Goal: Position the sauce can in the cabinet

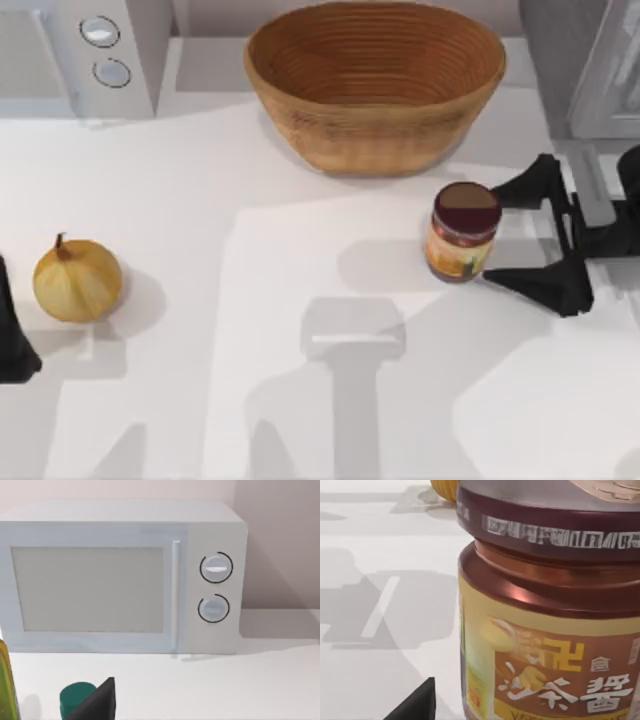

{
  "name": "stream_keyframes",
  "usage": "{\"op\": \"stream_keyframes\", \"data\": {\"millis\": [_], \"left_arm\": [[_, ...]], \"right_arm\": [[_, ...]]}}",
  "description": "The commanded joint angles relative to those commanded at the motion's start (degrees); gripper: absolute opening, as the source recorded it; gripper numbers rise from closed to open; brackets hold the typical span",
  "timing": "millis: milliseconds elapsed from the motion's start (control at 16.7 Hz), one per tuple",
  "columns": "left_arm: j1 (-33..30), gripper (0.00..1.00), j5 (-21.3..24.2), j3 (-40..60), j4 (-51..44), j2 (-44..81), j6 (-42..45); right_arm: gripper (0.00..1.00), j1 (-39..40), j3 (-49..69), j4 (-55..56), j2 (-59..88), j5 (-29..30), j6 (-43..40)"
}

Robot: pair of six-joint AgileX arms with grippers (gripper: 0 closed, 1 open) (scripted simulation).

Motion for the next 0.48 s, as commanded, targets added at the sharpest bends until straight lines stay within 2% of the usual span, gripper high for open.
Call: {"op": "stream_keyframes", "data": {"millis": [480], "left_arm": [[0.0, 1.0, 0.0, 0.0, 0.0, 0.0, 0.0]], "right_arm": [[1.0, 3.74, -9.91, 42.23, -0.45, 1.26, 32.91]]}}
